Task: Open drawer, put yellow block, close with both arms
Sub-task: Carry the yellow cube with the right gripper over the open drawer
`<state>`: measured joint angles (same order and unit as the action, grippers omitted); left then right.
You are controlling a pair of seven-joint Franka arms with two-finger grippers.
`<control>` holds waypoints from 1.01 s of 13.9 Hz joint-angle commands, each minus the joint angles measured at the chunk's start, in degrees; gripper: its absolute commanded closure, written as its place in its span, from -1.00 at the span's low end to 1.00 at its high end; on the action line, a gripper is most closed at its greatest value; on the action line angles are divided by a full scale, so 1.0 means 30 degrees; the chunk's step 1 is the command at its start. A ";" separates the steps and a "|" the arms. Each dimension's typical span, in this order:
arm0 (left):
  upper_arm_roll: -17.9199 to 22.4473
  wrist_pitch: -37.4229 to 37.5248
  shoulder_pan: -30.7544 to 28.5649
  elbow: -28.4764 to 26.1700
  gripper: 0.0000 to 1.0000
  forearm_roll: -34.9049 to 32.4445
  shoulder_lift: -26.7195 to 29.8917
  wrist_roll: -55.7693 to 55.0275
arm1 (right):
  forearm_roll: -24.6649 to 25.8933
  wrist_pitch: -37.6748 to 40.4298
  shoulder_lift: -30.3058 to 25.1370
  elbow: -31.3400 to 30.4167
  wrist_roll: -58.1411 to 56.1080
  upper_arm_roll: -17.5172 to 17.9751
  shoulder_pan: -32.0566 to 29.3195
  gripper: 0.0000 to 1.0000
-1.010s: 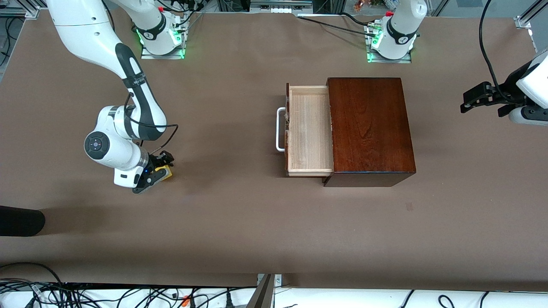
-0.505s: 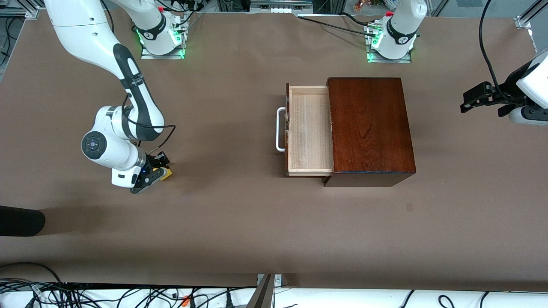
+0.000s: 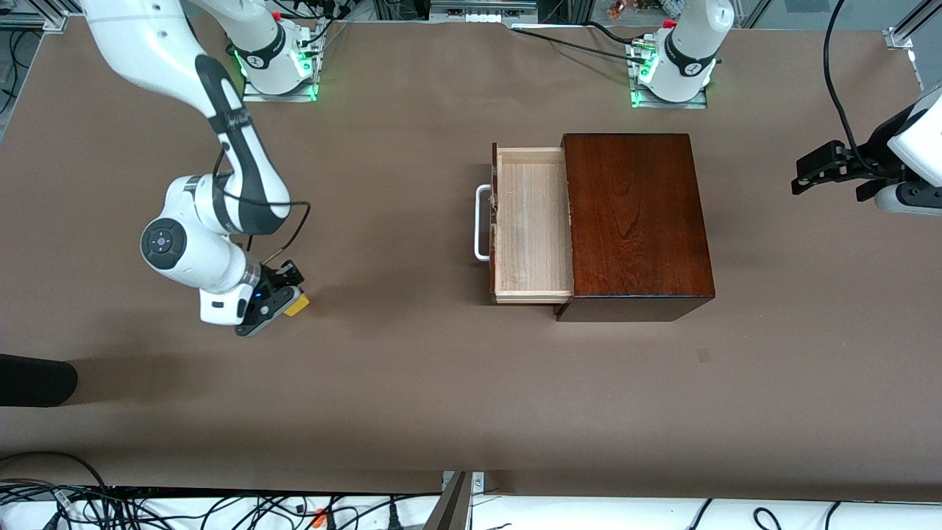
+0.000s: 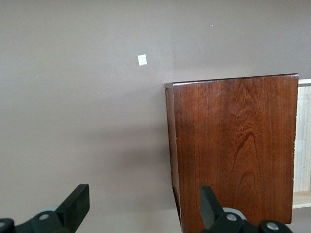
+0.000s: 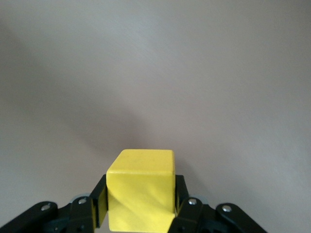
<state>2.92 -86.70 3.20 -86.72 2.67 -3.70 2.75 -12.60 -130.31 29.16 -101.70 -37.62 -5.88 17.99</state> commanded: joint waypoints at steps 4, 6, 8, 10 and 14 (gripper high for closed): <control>-0.0006 -0.0133 -0.0013 -0.0040 -1.00 -0.0302 0.0237 0.0432 | -0.0079 0.4993 -0.0492 0.3865 -0.0585 0.1899 0.0562 0.45; -0.0035 -0.0133 -0.0013 -0.0011 -1.00 -0.0186 0.0237 0.0432 | 0.0621 0.6282 -0.0492 0.5211 -0.0410 0.1930 0.1644 0.44; -0.0035 -0.0133 -0.0013 0.0163 -1.00 -0.0244 0.0237 0.0432 | 0.1326 0.7048 -0.0492 0.6210 -0.0147 0.1901 0.2990 0.44; -0.0035 -0.0133 -0.0013 0.0282 -1.00 -0.0302 0.0237 0.0432 | 0.1679 0.7167 -0.0492 0.6710 0.0235 0.1929 0.3726 0.41; -0.0064 -0.0104 0.0017 0.0311 -1.00 -0.0274 0.0237 0.0432 | 0.2323 0.7694 -0.0492 0.7967 0.0934 0.1929 0.6185 0.41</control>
<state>2.87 -86.94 3.22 -86.20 2.67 -3.43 2.75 -7.45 -109.49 27.35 -81.22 -37.25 0.17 33.36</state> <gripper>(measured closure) 0.000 0.445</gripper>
